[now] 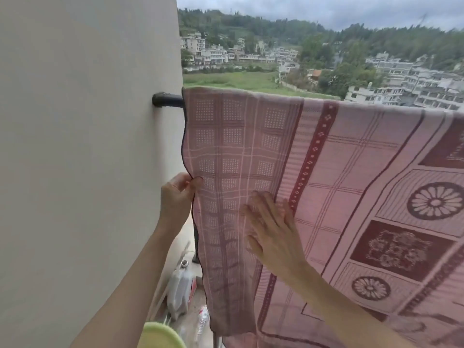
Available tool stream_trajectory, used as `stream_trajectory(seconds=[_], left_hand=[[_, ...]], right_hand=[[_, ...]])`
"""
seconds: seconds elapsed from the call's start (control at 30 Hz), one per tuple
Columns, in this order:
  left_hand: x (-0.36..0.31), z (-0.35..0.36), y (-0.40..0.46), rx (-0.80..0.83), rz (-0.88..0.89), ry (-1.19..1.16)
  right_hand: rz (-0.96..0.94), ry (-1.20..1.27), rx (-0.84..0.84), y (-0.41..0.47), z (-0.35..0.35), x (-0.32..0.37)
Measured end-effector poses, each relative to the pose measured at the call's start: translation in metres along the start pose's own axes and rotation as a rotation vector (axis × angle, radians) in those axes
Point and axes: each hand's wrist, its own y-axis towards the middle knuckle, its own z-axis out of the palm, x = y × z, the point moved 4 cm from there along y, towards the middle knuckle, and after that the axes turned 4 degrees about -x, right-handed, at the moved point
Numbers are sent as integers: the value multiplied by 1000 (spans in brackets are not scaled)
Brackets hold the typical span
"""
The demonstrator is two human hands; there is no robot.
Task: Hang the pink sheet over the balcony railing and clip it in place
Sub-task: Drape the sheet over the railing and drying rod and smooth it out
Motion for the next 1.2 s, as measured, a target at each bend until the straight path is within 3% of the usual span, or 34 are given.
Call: stream_trajectory(seconds=[0.2,0.37,0.53,0.8,1.0,1.07,1.2], left_hand=[[-2,9,-26,-97,23,-75],[58,23,-89,11,-200,167],[96,-17,-129,90,-359,246],[179,-29,-244,100,-624,463],[235,-19,-302,16,-682,515],[255,-16,-320,21,-687,601],[294,-12,-358,16,-695,624]], right_hand=[[22,24,67,-35,-1,-15],[118,57,252,-78,18,-22],[192,124,407,-94,31,16],[426,334,633,-185,76,15],[610,563,635,-245,122,3],[750,712,635,-269,142,3],[1329,1135,544,-319,186,3]])
